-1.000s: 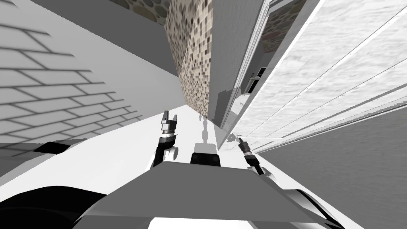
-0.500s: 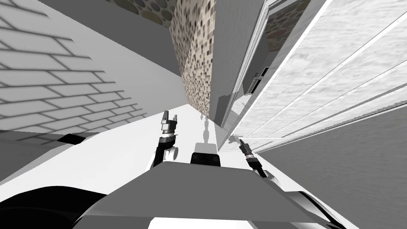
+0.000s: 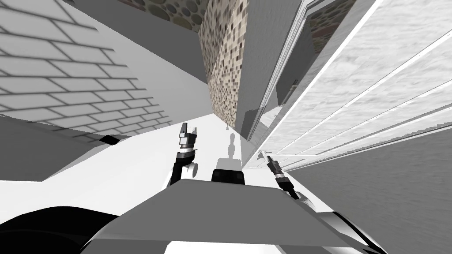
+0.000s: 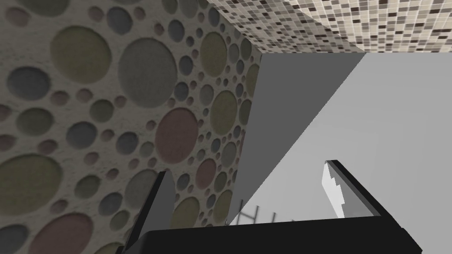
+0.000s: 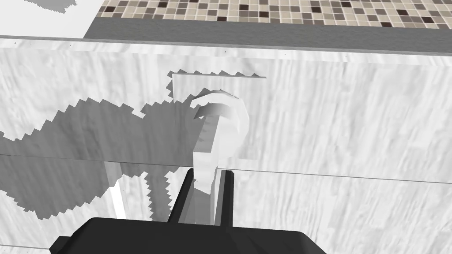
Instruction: Pull the door open
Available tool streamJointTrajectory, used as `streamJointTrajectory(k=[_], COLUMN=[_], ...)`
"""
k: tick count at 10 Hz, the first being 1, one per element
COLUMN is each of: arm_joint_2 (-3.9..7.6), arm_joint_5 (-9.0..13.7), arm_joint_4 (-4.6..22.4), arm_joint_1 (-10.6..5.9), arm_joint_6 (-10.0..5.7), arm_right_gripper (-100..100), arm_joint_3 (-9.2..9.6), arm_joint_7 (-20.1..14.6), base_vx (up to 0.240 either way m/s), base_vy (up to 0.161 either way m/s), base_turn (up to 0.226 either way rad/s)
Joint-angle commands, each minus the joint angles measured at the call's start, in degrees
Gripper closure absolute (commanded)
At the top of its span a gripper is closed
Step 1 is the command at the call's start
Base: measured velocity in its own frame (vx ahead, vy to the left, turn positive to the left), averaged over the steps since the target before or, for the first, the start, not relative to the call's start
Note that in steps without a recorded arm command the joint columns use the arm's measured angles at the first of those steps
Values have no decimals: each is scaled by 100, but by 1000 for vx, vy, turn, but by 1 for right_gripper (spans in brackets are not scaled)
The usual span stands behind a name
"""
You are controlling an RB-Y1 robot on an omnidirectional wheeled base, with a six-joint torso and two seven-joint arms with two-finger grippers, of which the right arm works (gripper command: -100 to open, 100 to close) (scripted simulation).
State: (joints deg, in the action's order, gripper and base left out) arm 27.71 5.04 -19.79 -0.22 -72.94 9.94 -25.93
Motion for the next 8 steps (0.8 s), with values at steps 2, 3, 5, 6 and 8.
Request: streamJointTrajectory(k=[2,3,5,6,8], arm_joint_2=[25,60,82,109,133], arm_joint_5=[12,28,39,52,64], arm_joint_4=[-158,-104,-70,-26,12], arm_joint_1=[152,196,223,258,288], arm_joint_6=[17,-97,-168,-258,-336], arm_right_gripper=[100,100,100,100,100], arm_joint_3=[10,42,63,89,111], arm_joint_7=[1,-24,-39,-59,-76], base_vx=[-114,-111,-159,-114,-163], base_vy=[-23,-44,-72,-73,-72], base_turn=[11,149,178,116,124])
